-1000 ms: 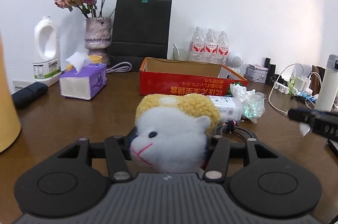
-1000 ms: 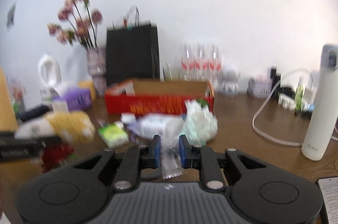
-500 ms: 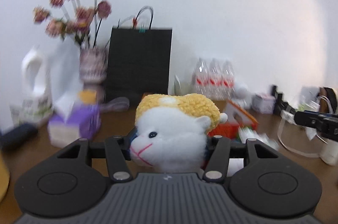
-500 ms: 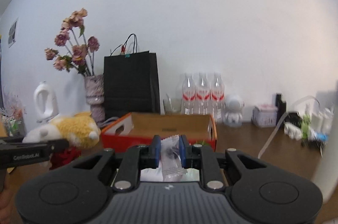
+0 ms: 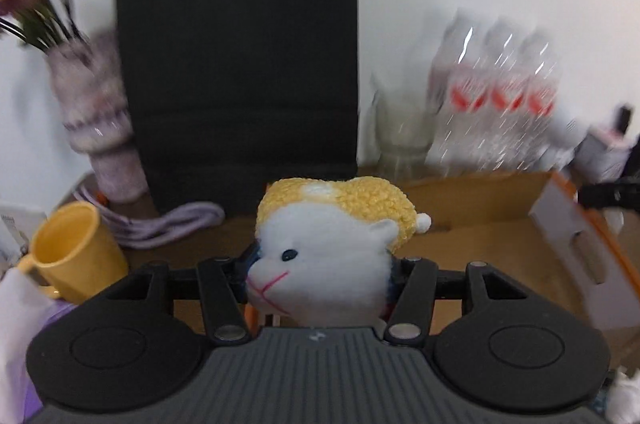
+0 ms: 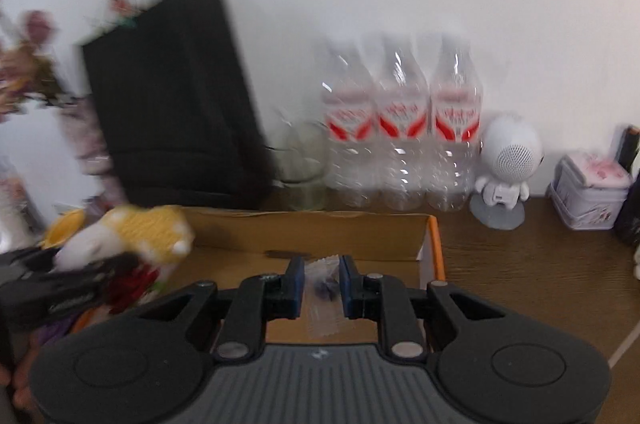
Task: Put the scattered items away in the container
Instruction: 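Lower the sheep plush into the box and open the left gripper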
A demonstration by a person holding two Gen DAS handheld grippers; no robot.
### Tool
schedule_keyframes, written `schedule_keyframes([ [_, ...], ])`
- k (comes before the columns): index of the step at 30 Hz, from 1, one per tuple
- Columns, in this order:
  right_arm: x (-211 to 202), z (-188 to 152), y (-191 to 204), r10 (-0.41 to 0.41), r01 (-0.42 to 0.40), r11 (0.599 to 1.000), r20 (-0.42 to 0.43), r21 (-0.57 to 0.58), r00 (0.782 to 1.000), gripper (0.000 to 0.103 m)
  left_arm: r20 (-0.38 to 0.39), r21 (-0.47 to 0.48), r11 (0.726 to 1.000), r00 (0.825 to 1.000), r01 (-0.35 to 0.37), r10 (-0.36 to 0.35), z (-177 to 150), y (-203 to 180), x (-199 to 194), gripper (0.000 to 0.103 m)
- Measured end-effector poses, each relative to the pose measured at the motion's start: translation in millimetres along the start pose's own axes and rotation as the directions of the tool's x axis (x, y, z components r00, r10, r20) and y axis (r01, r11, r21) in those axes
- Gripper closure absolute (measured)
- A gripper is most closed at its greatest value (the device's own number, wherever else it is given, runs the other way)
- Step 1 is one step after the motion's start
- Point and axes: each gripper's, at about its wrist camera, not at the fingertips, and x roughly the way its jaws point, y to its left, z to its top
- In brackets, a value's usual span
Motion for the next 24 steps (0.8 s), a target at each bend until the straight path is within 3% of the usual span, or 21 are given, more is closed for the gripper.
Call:
schedule_keyframes([
  [3,48,13,-11,-0.045,0.047,0.999,-0.101,0.009,0.994,0.086,-0.091,0.004,1.0,0.996,0.007,-0.006,4,3,28,0.046],
  [6,75,17,-16,-0.086,0.086,0.996,-0.15,-0.007,0.985,0.084,-0.121,-0.002,1.0,0.992,0.021,-0.021,5,7,40,0.039],
  [7,80,18,-15,-0.109,0.108,0.994,-0.155,-0.015,0.982,0.076,-0.121,0.005,1.0,0.992,0.03,-0.029,7,8,41,0.033],
  [8,81,18,-15,-0.119,0.119,0.993,-0.157,-0.014,0.98,0.061,-0.121,0.006,0.999,0.992,0.04,-0.039,9,8,40,0.031],
  [10,76,20,-19,-0.107,0.109,0.994,-0.141,0.005,0.984,0.054,-0.105,-0.003,0.999,0.993,0.047,-0.047,15,10,32,0.025],
  [13,65,26,-19,-0.094,0.097,0.995,-0.139,0.017,0.986,0.051,-0.098,-0.005,0.999,0.994,0.042,-0.042,29,10,21,0.02],
  [17,48,28,-19,-0.029,0.043,0.997,-0.213,0.058,0.977,0.033,-0.147,-0.044,0.997,0.987,0.056,-0.062,44,15,9,0.013],
  [24,6,13,-21,-0.011,0.029,0.997,-0.229,0.074,0.973,0.027,-0.19,-0.04,0.997,0.98,0.06,-0.066,34,19,-20,0.007],
])
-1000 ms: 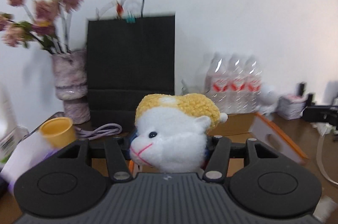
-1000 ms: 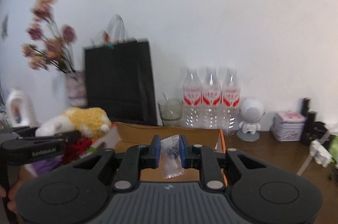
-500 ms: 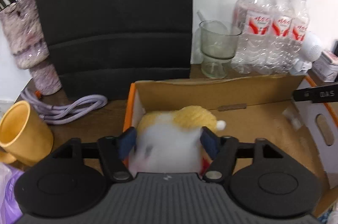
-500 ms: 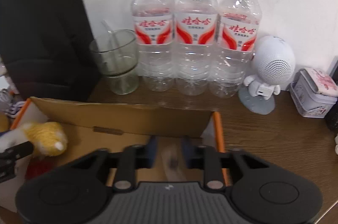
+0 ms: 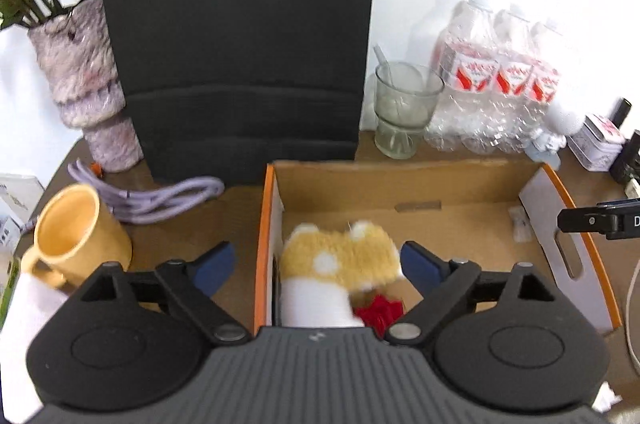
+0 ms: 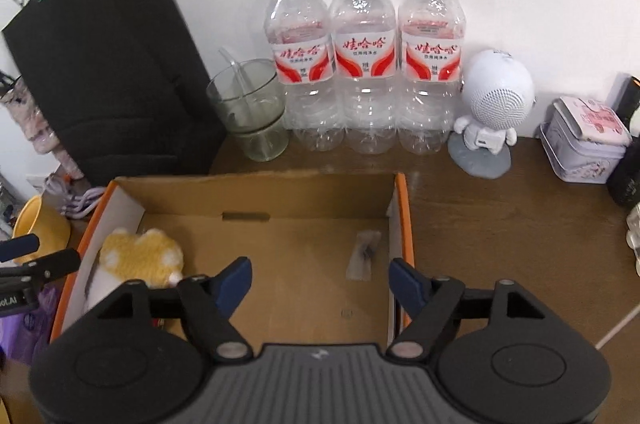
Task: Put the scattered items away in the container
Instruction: 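Lower the sheep plush into the box and open the left gripper, then withdraw both grippers from the box back over the table items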
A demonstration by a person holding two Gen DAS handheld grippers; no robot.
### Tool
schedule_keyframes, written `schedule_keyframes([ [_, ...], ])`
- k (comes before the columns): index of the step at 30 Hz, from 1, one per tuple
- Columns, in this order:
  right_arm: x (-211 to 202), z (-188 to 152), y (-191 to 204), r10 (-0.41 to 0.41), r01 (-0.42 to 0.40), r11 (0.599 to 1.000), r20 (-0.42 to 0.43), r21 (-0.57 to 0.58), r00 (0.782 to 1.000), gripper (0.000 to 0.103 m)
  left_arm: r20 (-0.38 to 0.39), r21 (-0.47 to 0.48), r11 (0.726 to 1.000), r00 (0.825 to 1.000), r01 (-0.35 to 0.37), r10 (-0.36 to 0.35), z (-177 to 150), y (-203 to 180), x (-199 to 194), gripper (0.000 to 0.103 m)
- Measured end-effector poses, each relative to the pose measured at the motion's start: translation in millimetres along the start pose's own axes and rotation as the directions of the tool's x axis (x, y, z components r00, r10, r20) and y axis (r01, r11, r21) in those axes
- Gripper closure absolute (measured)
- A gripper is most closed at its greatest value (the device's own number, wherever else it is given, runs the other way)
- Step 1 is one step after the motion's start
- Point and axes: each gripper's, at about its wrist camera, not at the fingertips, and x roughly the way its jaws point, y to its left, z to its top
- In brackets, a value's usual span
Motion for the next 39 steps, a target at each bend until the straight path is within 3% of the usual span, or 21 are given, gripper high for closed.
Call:
schedule_keyframes([
  [4,-21,-13,2,-0.008,0.008,1.0,-0.007,0.005,1.0,0.027,-0.014,0.003,1.0,1.0,-0.002,0.002,-10,-1,-18,0.005],
  [6,-37,-24,8,-0.019,0.019,1.0,0.028,-0.01,0.999,0.026,0.06,-0.027,1.0,0.998,-0.001,0.003,-19,2,-40,0.001],
  [8,-59,-40,17,-0.01,0.014,0.999,0.107,-0.043,0.994,0.025,0.184,-0.036,0.999,0.983,0.0,0.006,-34,1,-67,0.0],
  [10,-87,-64,29,0.01,0.013,0.995,0.24,-0.097,0.971,0.021,0.337,-0.006,1.0,0.941,-0.02,0.021,-56,-5,-96,0.0],
  [12,-111,-90,39,0.021,0.036,0.988,0.368,-0.148,0.93,0.017,0.459,0.025,0.999,0.888,-0.044,0.028,-82,-12,-118,0.0],
  [16,-142,-144,56,0.059,0.053,0.98,0.53,-0.193,0.846,0.011,0.585,0.035,0.999,0.811,-0.034,0.007,-131,-20,-146,0.0],
  [18,-146,-167,61,0.093,0.034,0.976,0.553,-0.215,0.828,0.01,0.609,0.03,0.999,0.793,-0.022,-0.001,-150,-21,-153,0.0],
  [22,-160,-219,66,0.109,0.023,0.976,0.574,-0.219,0.812,0.01,0.607,0.007,1.0,0.795,-0.013,0.007,-202,-21,-169,0.0],
  [27,-185,-310,66,0.118,-0.01,0.983,0.595,-0.182,0.795,0.009,0.555,-0.004,1.0,0.832,-0.004,0.006,-280,-23,-197,0.0],
  [30,-186,-365,61,0.124,-0.051,0.988,0.561,-0.144,0.818,0.008,0.53,-0.023,1.0,0.848,0.013,0.001,-332,-20,-207,0.0],
  [35,-196,-441,58,0.09,-0.021,0.991,0.539,-0.133,0.838,0.008,0.421,-0.096,0.993,0.907,0.065,-0.019,-399,-15,-214,0.0],
  [39,-207,-473,58,0.074,-0.005,0.992,0.554,-0.125,0.829,0.008,0.414,-0.072,0.996,0.91,0.05,-0.016,-419,-19,-223,0.0],
])
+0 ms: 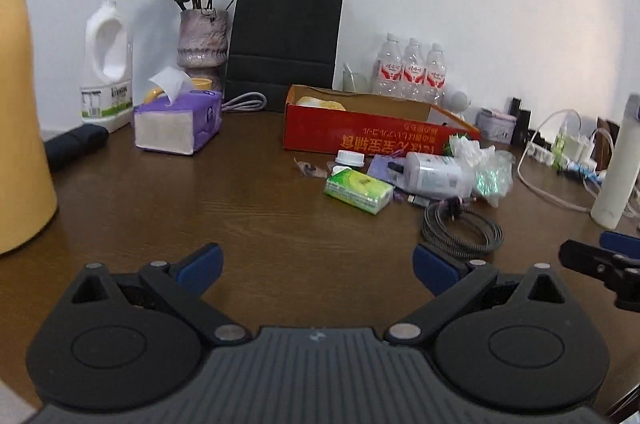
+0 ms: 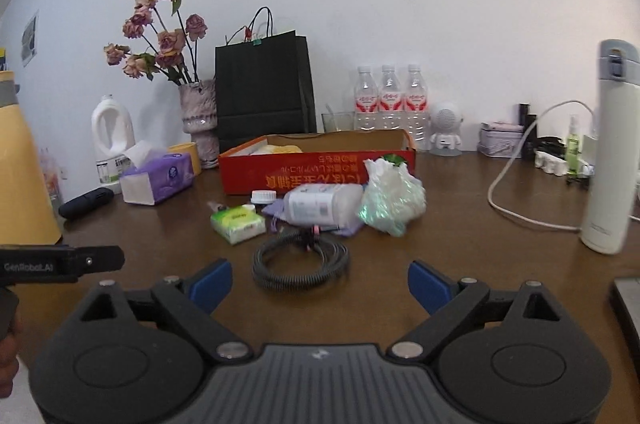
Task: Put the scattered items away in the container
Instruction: 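Withdraw both grippers from the box back over the table items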
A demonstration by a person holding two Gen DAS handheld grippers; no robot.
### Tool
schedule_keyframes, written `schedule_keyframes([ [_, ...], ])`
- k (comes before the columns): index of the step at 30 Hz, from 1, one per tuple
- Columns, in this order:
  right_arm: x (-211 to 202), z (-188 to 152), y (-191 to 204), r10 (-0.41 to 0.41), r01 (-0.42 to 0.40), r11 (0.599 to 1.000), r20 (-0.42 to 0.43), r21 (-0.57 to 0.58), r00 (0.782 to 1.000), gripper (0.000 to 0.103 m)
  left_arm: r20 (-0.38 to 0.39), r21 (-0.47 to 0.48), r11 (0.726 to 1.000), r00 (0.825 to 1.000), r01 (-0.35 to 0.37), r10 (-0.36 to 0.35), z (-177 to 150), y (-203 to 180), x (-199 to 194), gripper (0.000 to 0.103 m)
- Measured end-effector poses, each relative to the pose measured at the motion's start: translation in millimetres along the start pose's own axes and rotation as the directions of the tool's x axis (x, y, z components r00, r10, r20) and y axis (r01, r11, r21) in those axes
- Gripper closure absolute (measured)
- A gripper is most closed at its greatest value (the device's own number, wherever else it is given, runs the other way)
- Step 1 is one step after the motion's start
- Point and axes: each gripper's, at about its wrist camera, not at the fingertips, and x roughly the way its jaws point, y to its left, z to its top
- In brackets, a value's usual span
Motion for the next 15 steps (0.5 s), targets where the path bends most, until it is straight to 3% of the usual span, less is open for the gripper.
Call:
schedule_keyframes([
  [5,-5,-13,-5,0.008,-0.008,0.999,-0.01,0.039,1.0,0.008,0.005,0.027,0.999,1.0,0.024,-0.024,-6,-8,-8,0.0],
  [15,20,-11,-9,0.016,-0.012,0.999,-0.089,0.048,0.996,0.008,-0.065,0.022,0.999,0.998,0.023,-0.021,0,-11,26,0.0],
])
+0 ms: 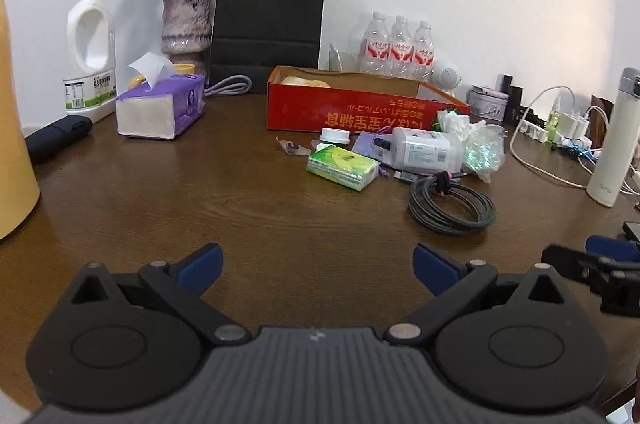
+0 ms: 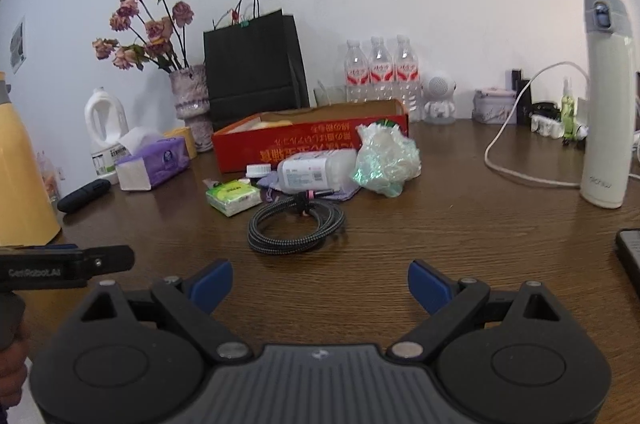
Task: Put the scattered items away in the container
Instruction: 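Withdraw both grippers from the box back over the table items, then grasp the green tissue pack with the left gripper while the right gripper grasps the black braided cable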
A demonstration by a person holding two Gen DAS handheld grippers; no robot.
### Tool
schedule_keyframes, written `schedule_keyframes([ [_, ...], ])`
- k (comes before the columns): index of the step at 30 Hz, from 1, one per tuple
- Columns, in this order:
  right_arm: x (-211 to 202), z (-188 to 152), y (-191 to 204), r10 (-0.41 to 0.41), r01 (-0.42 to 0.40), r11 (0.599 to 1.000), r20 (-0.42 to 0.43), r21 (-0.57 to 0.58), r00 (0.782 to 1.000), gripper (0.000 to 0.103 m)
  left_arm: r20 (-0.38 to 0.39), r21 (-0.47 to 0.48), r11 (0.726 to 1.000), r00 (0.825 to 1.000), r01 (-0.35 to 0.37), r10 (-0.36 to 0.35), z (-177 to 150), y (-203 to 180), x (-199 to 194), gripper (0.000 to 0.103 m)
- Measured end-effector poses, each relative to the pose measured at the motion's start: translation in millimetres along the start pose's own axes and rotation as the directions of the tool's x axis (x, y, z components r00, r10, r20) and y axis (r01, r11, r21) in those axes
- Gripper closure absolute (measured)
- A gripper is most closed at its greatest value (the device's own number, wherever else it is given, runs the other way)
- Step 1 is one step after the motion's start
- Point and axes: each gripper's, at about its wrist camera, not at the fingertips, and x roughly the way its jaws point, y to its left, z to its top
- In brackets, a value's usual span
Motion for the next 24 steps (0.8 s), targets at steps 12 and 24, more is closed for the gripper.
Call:
schedule_keyframes([
  [12,100,49,34,0.007,-0.03,0.994,-0.214,-0.106,0.977,0.008,-0.11,0.204,0.977,0.993,0.065,-0.043,76,-11,128,0.0],
  [24,160,62,36,-0.052,0.006,0.988,-0.293,-0.156,0.955,0.002,-0.226,0.153,0.975,0.966,0.163,-0.126,87,6,186,0.025],
])
